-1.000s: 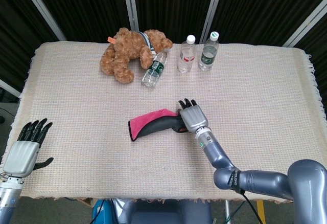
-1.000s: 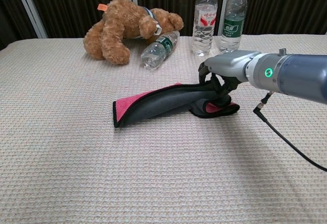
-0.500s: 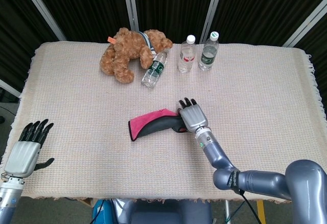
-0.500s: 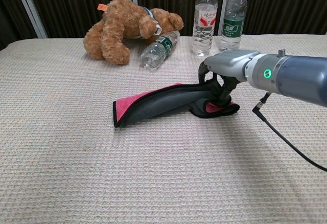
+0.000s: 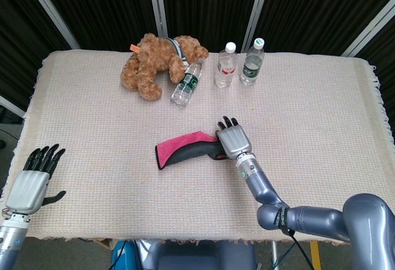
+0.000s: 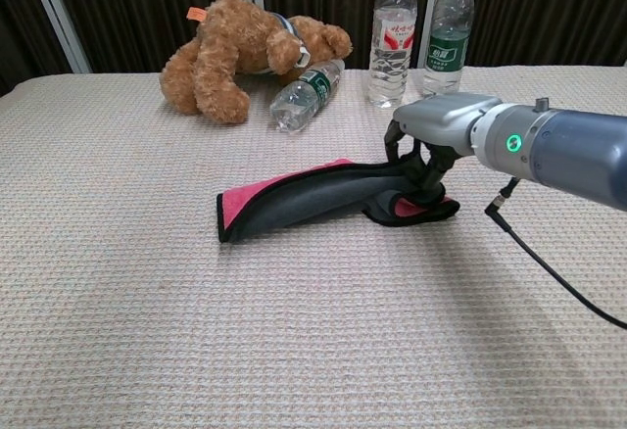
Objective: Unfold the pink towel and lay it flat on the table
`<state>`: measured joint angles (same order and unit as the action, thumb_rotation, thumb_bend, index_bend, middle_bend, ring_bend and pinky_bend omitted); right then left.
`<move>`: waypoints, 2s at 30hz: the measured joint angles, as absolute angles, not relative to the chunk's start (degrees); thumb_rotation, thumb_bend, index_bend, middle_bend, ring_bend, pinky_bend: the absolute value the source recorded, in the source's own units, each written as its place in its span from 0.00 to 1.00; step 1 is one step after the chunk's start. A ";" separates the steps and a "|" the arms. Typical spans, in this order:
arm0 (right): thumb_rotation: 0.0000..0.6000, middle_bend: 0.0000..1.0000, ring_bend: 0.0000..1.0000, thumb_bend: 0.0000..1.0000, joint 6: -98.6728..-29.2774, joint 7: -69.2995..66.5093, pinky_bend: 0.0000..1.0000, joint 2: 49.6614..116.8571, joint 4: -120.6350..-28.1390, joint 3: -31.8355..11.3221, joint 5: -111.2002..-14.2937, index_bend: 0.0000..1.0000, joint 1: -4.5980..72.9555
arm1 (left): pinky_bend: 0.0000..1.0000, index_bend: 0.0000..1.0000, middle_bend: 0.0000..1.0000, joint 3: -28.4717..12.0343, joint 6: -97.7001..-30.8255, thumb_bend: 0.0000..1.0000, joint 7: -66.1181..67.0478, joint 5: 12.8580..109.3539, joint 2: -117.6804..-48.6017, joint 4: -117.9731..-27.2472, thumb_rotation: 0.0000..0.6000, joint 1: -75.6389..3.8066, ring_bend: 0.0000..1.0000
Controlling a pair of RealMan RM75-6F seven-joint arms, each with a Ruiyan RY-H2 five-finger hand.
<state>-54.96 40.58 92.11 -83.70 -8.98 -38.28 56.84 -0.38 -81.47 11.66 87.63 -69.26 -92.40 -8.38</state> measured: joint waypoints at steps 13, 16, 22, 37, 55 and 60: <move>1.00 0.25 0.06 0.55 -56.07 39.94 0.14 91.87 -84.35 -9.06 -39.61 0.57 56.23 | 0.00 0.06 0.00 -0.29 -81.50 0.03 11.68 87.73 -69.30 -92.47 1.00 -8.39 0.00; 1.00 0.25 0.07 0.53 -56.50 40.02 0.14 91.74 -84.85 -8.88 -39.96 0.57 56.00 | 0.00 0.06 0.00 -0.27 -81.45 0.03 11.65 87.70 -69.31 -92.45 1.00 -8.40 0.00; 1.00 0.25 0.07 0.53 -57.38 40.30 0.14 91.11 -86.31 -8.52 -40.68 0.57 55.52 | 0.00 0.06 0.00 -0.24 -81.52 0.03 11.45 87.81 -69.28 -92.49 1.00 -8.40 0.00; 1.00 0.25 0.07 0.53 -63.25 40.59 0.14 82.18 -97.88 -12.00 -43.20 0.57 54.30 | 0.00 0.07 0.00 -0.46 -81.52 0.03 10.86 87.25 -69.43 -92.62 1.00 -8.35 0.00; 1.00 0.25 0.07 0.53 -66.92 44.77 0.14 78.42 -104.70 -18.42 -35.34 0.60 57.43 | 0.00 0.13 0.03 -4.49 -77.27 0.03 9.49 82.99 -74.46 -93.61 1.00 -12.23 0.00; 1.00 0.25 0.08 0.53 -68.27 45.79 0.14 79.62 -104.70 -21.27 -31.46 0.62 59.59 | 0.00 0.13 0.03 -6.10 -75.09 0.03 10.34 82.44 -77.14 -93.00 1.00 -14.92 0.00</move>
<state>-68.27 45.79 79.62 -104.70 -21.27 -31.46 59.59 -6.10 -75.09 10.34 82.44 -77.14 -93.00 -14.92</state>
